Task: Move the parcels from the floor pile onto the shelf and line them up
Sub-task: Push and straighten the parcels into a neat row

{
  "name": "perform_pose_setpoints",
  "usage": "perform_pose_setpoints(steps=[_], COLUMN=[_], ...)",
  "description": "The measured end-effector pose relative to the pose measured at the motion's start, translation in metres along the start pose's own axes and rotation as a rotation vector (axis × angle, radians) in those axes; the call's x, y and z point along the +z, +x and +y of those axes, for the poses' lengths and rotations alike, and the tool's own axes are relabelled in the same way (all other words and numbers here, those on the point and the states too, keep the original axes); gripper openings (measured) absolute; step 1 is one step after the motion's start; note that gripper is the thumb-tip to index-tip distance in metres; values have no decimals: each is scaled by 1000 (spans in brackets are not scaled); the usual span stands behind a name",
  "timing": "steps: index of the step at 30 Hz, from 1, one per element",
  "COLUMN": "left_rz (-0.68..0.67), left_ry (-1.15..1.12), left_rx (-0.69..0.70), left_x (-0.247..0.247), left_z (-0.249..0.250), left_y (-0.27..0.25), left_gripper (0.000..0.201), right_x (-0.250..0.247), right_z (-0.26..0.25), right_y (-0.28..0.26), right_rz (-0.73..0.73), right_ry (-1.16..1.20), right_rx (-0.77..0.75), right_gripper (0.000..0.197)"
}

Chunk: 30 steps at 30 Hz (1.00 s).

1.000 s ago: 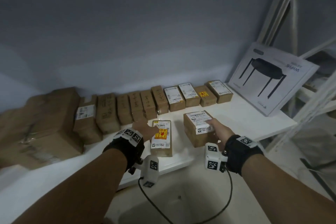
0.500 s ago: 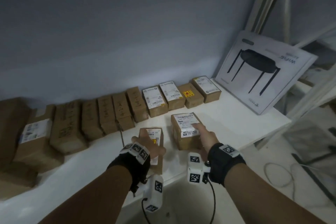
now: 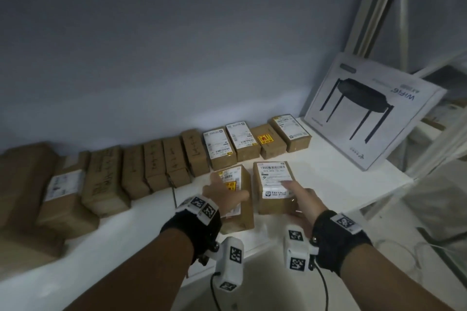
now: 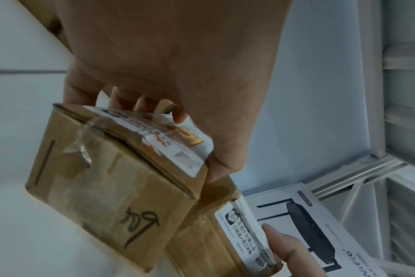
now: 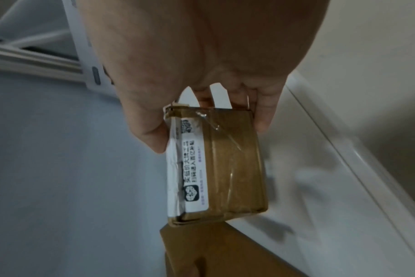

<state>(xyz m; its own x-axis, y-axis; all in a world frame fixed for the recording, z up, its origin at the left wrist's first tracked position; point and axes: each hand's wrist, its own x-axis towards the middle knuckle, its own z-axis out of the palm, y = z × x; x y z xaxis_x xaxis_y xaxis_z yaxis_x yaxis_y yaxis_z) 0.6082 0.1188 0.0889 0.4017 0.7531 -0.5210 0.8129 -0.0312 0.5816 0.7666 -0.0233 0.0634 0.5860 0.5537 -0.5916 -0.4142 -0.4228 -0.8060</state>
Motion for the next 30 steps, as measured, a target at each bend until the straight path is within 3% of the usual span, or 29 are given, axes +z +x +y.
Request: perform_pose_setpoints(steps=[3, 4, 8, 12, 17, 19, 24, 30], left_rz=[62, 85, 230, 337, 380, 392, 382, 435], left_ry=[-1, 9, 34, -29, -81, -136, -361, -423], left_rx=[-21, -26, -6, -25, -1, 40, 38, -12], left_x=[-30, -41, -93, -139, -182, -203, -245, -285], left_z=[-15, -20, -56, -112, -177, -201, -248, -305], left_y=[-30, -40, -97, -170, -228, -243, -258, -261], left_gripper=[106, 103, 86, 90, 91, 82, 58, 59], right_x=[33, 44, 95, 154, 211, 232, 281, 346], right_z=[2, 1, 0, 4, 13, 14, 16, 39], right_y=[-24, -33, -79, -138, -194, -213, -247, -263], right_rz=[-82, -94, -164, -282, -417, -432, -465, -518], right_ry=[-10, -20, -53, -134, -219, -230, -307, -341], right_rx=[-34, -45, -72, -101, -139, -189, -246, -186], right_gripper=[45, 44, 60, 65, 74, 71, 45, 58])
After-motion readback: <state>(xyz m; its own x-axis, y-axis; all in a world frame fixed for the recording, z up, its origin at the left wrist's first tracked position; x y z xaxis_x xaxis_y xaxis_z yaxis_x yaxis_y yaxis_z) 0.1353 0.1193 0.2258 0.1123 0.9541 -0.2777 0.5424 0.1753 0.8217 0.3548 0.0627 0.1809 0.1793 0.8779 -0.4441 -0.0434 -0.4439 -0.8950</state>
